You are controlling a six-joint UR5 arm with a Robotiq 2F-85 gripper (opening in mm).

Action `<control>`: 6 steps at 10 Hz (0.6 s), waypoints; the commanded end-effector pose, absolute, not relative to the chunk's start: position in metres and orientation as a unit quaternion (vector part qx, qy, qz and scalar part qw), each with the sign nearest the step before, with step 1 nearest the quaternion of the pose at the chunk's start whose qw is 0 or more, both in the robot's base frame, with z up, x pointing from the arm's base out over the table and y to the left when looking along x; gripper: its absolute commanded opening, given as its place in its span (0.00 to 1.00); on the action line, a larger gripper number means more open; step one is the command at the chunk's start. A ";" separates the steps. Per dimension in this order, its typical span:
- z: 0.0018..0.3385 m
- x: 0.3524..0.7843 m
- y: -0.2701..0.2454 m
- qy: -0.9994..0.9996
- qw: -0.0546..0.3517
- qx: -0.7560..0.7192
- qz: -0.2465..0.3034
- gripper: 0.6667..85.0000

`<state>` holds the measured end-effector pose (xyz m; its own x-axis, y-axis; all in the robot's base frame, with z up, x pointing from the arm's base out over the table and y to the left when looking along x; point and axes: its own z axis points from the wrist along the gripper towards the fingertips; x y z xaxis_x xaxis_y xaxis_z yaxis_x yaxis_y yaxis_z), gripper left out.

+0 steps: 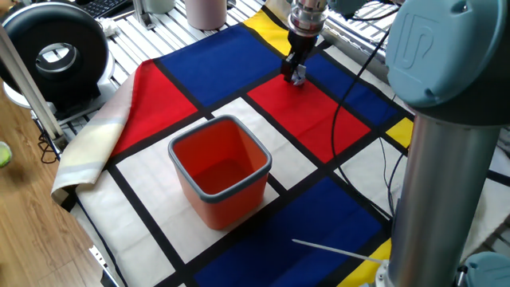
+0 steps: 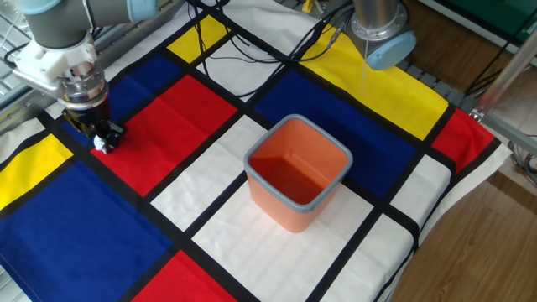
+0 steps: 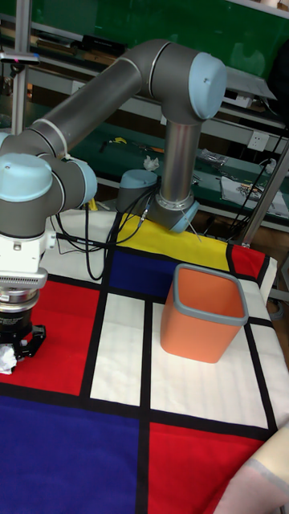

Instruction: Put the garbage in the trash can

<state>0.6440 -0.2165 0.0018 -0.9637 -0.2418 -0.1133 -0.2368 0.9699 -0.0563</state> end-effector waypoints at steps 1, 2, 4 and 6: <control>0.019 0.646 -0.225 0.993 0.052 -0.098 -0.032 0.28; 0.021 0.649 -0.220 0.994 0.056 -0.090 -0.028 0.22; 0.027 0.653 -0.217 0.995 0.055 -0.074 -0.036 0.14; 0.044 0.652 -0.210 0.996 0.051 -0.058 -0.033 0.06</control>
<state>0.6498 -0.2170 0.0262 -0.9808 -0.1696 -0.0961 -0.1622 0.9835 -0.0805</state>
